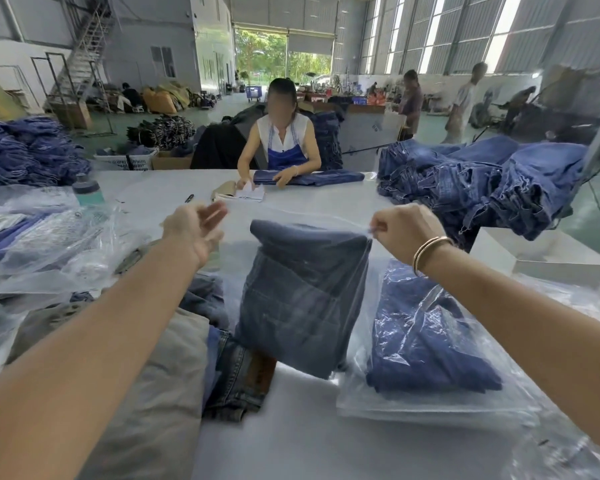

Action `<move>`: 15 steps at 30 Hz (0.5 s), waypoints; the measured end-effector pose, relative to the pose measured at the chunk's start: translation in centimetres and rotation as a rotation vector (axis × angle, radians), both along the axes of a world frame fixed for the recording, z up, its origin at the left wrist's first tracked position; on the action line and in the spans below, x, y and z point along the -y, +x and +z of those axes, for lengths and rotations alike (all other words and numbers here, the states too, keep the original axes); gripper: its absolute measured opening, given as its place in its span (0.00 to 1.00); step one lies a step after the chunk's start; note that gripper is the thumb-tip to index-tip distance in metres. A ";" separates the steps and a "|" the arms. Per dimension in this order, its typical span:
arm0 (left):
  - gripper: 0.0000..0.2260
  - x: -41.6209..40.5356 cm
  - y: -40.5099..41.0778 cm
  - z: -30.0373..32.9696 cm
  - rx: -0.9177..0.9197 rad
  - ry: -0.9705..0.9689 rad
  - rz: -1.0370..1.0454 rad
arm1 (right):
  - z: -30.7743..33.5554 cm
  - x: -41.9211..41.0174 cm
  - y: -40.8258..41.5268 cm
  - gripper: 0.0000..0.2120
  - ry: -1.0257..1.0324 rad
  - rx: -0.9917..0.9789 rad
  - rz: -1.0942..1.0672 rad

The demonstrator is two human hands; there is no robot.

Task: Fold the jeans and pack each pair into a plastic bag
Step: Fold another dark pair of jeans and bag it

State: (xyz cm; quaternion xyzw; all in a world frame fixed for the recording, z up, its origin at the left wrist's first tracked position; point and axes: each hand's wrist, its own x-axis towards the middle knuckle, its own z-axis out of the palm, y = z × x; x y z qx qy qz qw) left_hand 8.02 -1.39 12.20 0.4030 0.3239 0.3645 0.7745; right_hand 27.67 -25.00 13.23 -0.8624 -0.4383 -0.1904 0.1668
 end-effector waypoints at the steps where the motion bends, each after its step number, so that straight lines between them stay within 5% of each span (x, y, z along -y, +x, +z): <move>1: 0.17 0.3 0.0 -0.2 -0.018 0.086 0.087 | -0.5 0.2 -0.4 0.08 -0.018 -0.018 0.000; 3: 0.18 1.5 -0.3 -1.0 -0.152 0.397 0.119 | -1.5 0.6 -1.0 0.10 -0.039 -0.066 -0.009; 5: 0.22 2.7 -0.3 -2.5 -0.406 0.970 -0.019 | -2.2 1.2 -1.4 0.11 -0.061 -0.133 -0.009; 8: 0.43 4.2 0.4 -3.8 -0.773 1.655 -0.340 | -2.3 2.0 -1.9 0.11 -0.061 -0.165 0.039; 12: 0.50 5.8 2.9 -3.3 -0.929 1.932 -0.487 | -2.8 3.4 -2.4 0.10 -0.024 -0.164 0.123; 15: 0.29 6.5 4.1 -2.9 -0.951 1.921 -0.567 | -3.7 4.4 -2.5 0.10 0.054 -0.175 0.203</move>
